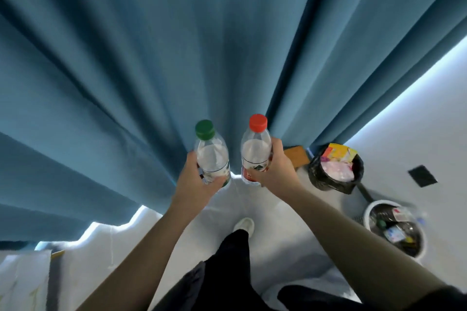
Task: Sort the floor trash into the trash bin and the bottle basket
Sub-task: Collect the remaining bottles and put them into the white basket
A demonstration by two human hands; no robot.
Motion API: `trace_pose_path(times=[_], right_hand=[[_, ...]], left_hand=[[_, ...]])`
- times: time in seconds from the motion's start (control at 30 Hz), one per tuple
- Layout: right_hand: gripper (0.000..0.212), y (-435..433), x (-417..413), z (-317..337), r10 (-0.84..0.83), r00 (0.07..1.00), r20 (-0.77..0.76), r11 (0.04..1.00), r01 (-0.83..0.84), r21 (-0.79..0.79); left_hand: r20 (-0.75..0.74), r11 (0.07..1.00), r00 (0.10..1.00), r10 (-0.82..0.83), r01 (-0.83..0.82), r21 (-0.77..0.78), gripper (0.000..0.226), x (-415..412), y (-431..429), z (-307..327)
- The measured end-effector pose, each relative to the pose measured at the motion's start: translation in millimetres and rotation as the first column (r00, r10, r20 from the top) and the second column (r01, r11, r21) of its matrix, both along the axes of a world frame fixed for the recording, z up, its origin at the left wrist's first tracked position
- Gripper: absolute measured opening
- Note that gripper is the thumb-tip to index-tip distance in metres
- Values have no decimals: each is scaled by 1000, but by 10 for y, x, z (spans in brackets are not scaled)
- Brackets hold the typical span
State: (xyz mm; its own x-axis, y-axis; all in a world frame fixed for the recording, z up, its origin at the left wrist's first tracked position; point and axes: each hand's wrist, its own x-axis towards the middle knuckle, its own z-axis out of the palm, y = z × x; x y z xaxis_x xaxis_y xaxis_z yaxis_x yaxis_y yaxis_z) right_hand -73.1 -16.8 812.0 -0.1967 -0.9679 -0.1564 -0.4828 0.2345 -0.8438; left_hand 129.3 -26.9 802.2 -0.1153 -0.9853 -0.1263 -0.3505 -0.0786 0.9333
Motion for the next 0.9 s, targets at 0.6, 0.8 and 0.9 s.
trace_pose_path(times=[0.6,0.8,0.9], right_hand=[[73,-23,-3084,-656,-593,805,39,804,588,83],[66,518,-4127,-1319,-717,692,87,692,690,215],[66,861,-4659,-1796,-725,683,89,671,672,313]], left_hand=[[161,826,811,-563,549,126,65,-3386,-1187,-447],[308,730,669,-677,663,164,81,-4591,-867,-887],[194,698,676,-711,645,310,74,-5197,-577,-1329]])
